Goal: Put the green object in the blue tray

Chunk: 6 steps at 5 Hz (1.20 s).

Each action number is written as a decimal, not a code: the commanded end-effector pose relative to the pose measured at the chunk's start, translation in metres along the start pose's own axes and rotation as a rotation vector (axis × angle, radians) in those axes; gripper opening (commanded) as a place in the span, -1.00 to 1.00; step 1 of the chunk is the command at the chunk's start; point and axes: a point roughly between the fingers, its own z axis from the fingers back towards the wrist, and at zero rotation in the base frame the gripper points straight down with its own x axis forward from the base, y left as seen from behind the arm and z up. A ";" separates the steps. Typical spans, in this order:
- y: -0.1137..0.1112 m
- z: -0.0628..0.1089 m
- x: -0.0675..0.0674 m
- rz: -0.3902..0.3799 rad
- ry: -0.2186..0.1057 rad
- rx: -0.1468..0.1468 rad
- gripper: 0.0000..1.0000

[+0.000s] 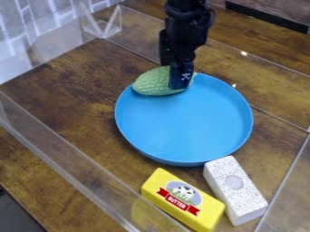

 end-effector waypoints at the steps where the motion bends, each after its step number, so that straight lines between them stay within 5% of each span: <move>1: 0.013 0.010 0.000 0.014 -0.040 0.034 1.00; 5: 0.019 0.010 0.000 0.006 -0.047 0.043 1.00; 6: 0.016 0.008 0.002 0.012 -0.048 0.043 -1.00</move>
